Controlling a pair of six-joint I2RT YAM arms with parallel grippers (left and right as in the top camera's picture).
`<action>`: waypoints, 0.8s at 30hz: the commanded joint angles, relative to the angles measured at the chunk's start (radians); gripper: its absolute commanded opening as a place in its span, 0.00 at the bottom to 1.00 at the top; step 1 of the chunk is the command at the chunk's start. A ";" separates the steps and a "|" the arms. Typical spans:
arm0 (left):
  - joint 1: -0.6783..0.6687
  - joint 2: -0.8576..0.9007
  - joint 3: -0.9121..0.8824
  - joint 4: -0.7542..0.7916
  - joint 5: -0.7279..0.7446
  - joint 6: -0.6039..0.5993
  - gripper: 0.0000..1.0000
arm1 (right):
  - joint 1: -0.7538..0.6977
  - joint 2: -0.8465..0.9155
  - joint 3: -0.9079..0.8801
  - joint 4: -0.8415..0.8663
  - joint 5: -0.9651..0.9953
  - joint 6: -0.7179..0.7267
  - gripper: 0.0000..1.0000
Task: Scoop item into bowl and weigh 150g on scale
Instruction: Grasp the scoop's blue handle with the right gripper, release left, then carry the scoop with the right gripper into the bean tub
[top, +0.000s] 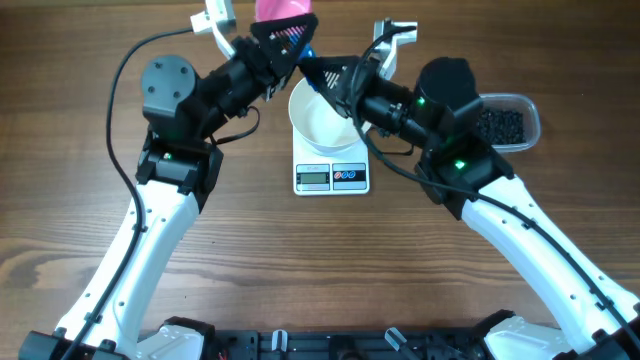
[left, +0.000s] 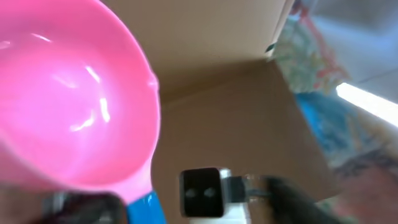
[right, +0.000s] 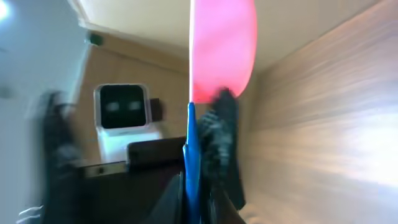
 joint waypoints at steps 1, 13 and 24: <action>0.002 -0.005 0.012 -0.127 0.007 0.410 1.00 | -0.027 0.003 0.018 -0.068 0.070 -0.317 0.05; 0.007 -0.005 0.012 -0.419 -0.033 0.787 1.00 | -0.384 0.006 0.514 -1.175 0.207 -0.850 0.04; 0.007 -0.005 0.012 -0.724 -0.247 0.837 1.00 | -0.560 0.161 0.505 -1.389 0.719 -1.128 0.05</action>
